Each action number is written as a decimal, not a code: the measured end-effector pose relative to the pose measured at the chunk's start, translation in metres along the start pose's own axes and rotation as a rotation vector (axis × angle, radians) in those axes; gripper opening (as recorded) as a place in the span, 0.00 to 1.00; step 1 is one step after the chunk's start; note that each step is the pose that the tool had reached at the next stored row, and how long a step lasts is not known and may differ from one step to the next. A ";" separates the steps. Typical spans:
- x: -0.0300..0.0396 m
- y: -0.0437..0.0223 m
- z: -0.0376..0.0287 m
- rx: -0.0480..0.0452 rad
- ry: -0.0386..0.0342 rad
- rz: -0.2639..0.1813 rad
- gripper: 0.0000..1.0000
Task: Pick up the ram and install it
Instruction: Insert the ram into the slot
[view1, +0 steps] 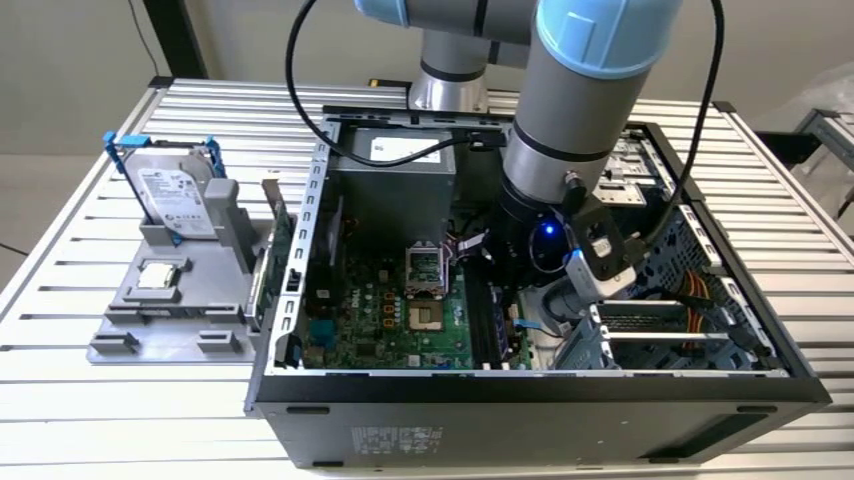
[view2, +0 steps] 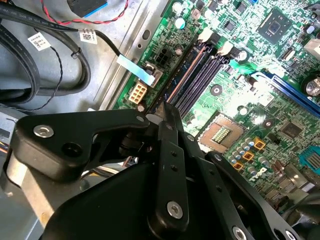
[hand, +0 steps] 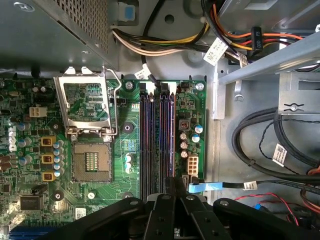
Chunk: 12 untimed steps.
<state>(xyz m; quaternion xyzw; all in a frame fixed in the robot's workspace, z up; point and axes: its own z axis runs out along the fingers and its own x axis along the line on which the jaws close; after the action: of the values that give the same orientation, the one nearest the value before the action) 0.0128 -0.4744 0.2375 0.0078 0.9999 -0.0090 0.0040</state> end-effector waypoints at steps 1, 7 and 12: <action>0.0000 0.0000 0.0000 0.0000 0.0000 0.000 0.00; 0.0000 0.0000 0.0000 0.0000 0.0000 0.000 0.00; 0.0000 0.0000 0.0000 0.0000 -0.0002 -0.009 0.00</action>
<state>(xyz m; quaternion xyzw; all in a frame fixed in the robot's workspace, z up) 0.0129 -0.4744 0.2375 0.0031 0.9999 -0.0090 0.0040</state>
